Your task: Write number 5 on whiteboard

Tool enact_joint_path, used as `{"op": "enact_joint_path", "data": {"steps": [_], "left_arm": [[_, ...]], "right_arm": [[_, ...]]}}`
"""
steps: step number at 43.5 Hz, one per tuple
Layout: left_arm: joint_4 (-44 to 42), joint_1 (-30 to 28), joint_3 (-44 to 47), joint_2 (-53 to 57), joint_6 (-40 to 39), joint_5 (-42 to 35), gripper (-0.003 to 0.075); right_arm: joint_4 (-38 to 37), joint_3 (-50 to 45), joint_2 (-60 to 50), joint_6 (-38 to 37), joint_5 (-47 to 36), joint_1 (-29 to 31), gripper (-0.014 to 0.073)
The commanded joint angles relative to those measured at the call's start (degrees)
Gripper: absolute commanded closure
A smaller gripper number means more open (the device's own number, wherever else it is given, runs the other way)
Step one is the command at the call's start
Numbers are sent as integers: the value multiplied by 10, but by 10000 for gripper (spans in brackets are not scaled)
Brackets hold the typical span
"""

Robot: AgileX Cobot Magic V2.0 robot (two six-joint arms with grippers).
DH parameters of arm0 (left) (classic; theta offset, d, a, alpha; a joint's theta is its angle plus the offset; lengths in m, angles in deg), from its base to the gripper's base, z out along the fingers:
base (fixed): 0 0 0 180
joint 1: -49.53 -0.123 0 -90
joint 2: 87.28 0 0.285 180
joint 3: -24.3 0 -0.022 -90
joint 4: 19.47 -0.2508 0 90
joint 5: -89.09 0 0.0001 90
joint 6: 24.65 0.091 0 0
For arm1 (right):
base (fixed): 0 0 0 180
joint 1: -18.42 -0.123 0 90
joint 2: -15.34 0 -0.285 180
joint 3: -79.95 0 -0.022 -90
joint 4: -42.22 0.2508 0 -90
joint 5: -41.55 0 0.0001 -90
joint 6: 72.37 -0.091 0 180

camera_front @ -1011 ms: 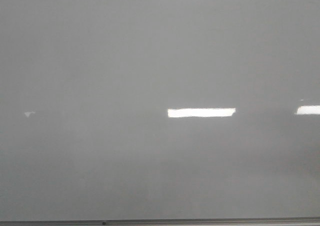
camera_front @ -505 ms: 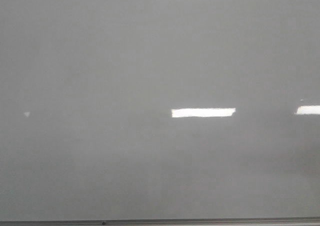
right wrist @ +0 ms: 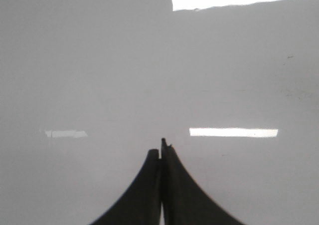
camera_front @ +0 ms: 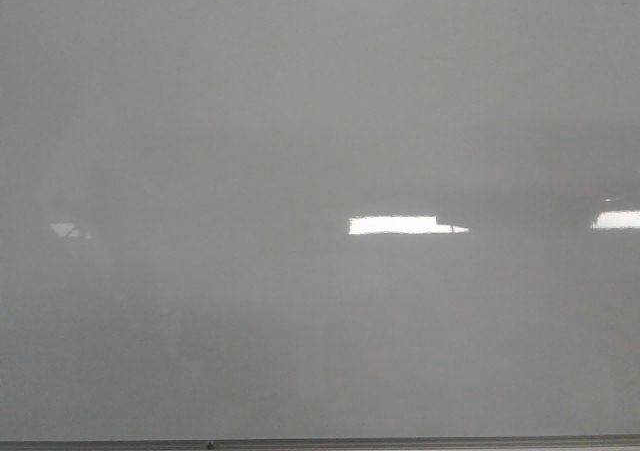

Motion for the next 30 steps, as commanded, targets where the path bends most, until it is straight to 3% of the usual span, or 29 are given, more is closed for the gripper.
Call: {"op": "enact_joint_path", "data": {"steps": [1, 9, 13, 16, 22, 26, 30], "left_arm": [[-4, 3, -53, -70, -5, -4, 741], [0, 3, -64, -123, -5, -16, 736], [3, 3, -64, -123, -5, -16, 658], [3, 3, -62, -123, -5, -18, 519], [3, 3, -59, -123, -5, -19, 214], [3, 3, -59, -123, -5, -25, 134], [3, 3, -59, -129, -5, -37, 132]], "right_arm": [[2, 57, 72, 1, -11, 2, 656], [2, 77, 143, 1, -13, 2, 652], [2, 77, 149, 1, -7, 2, 589], [2, 77, 149, 1, -6, 2, 476], [2, 77, 149, 1, -6, 2, 118], [2, 77, 149, 1, -6, 2, -32], [2, 77, 149, 1, -6, 2, -66]]}}
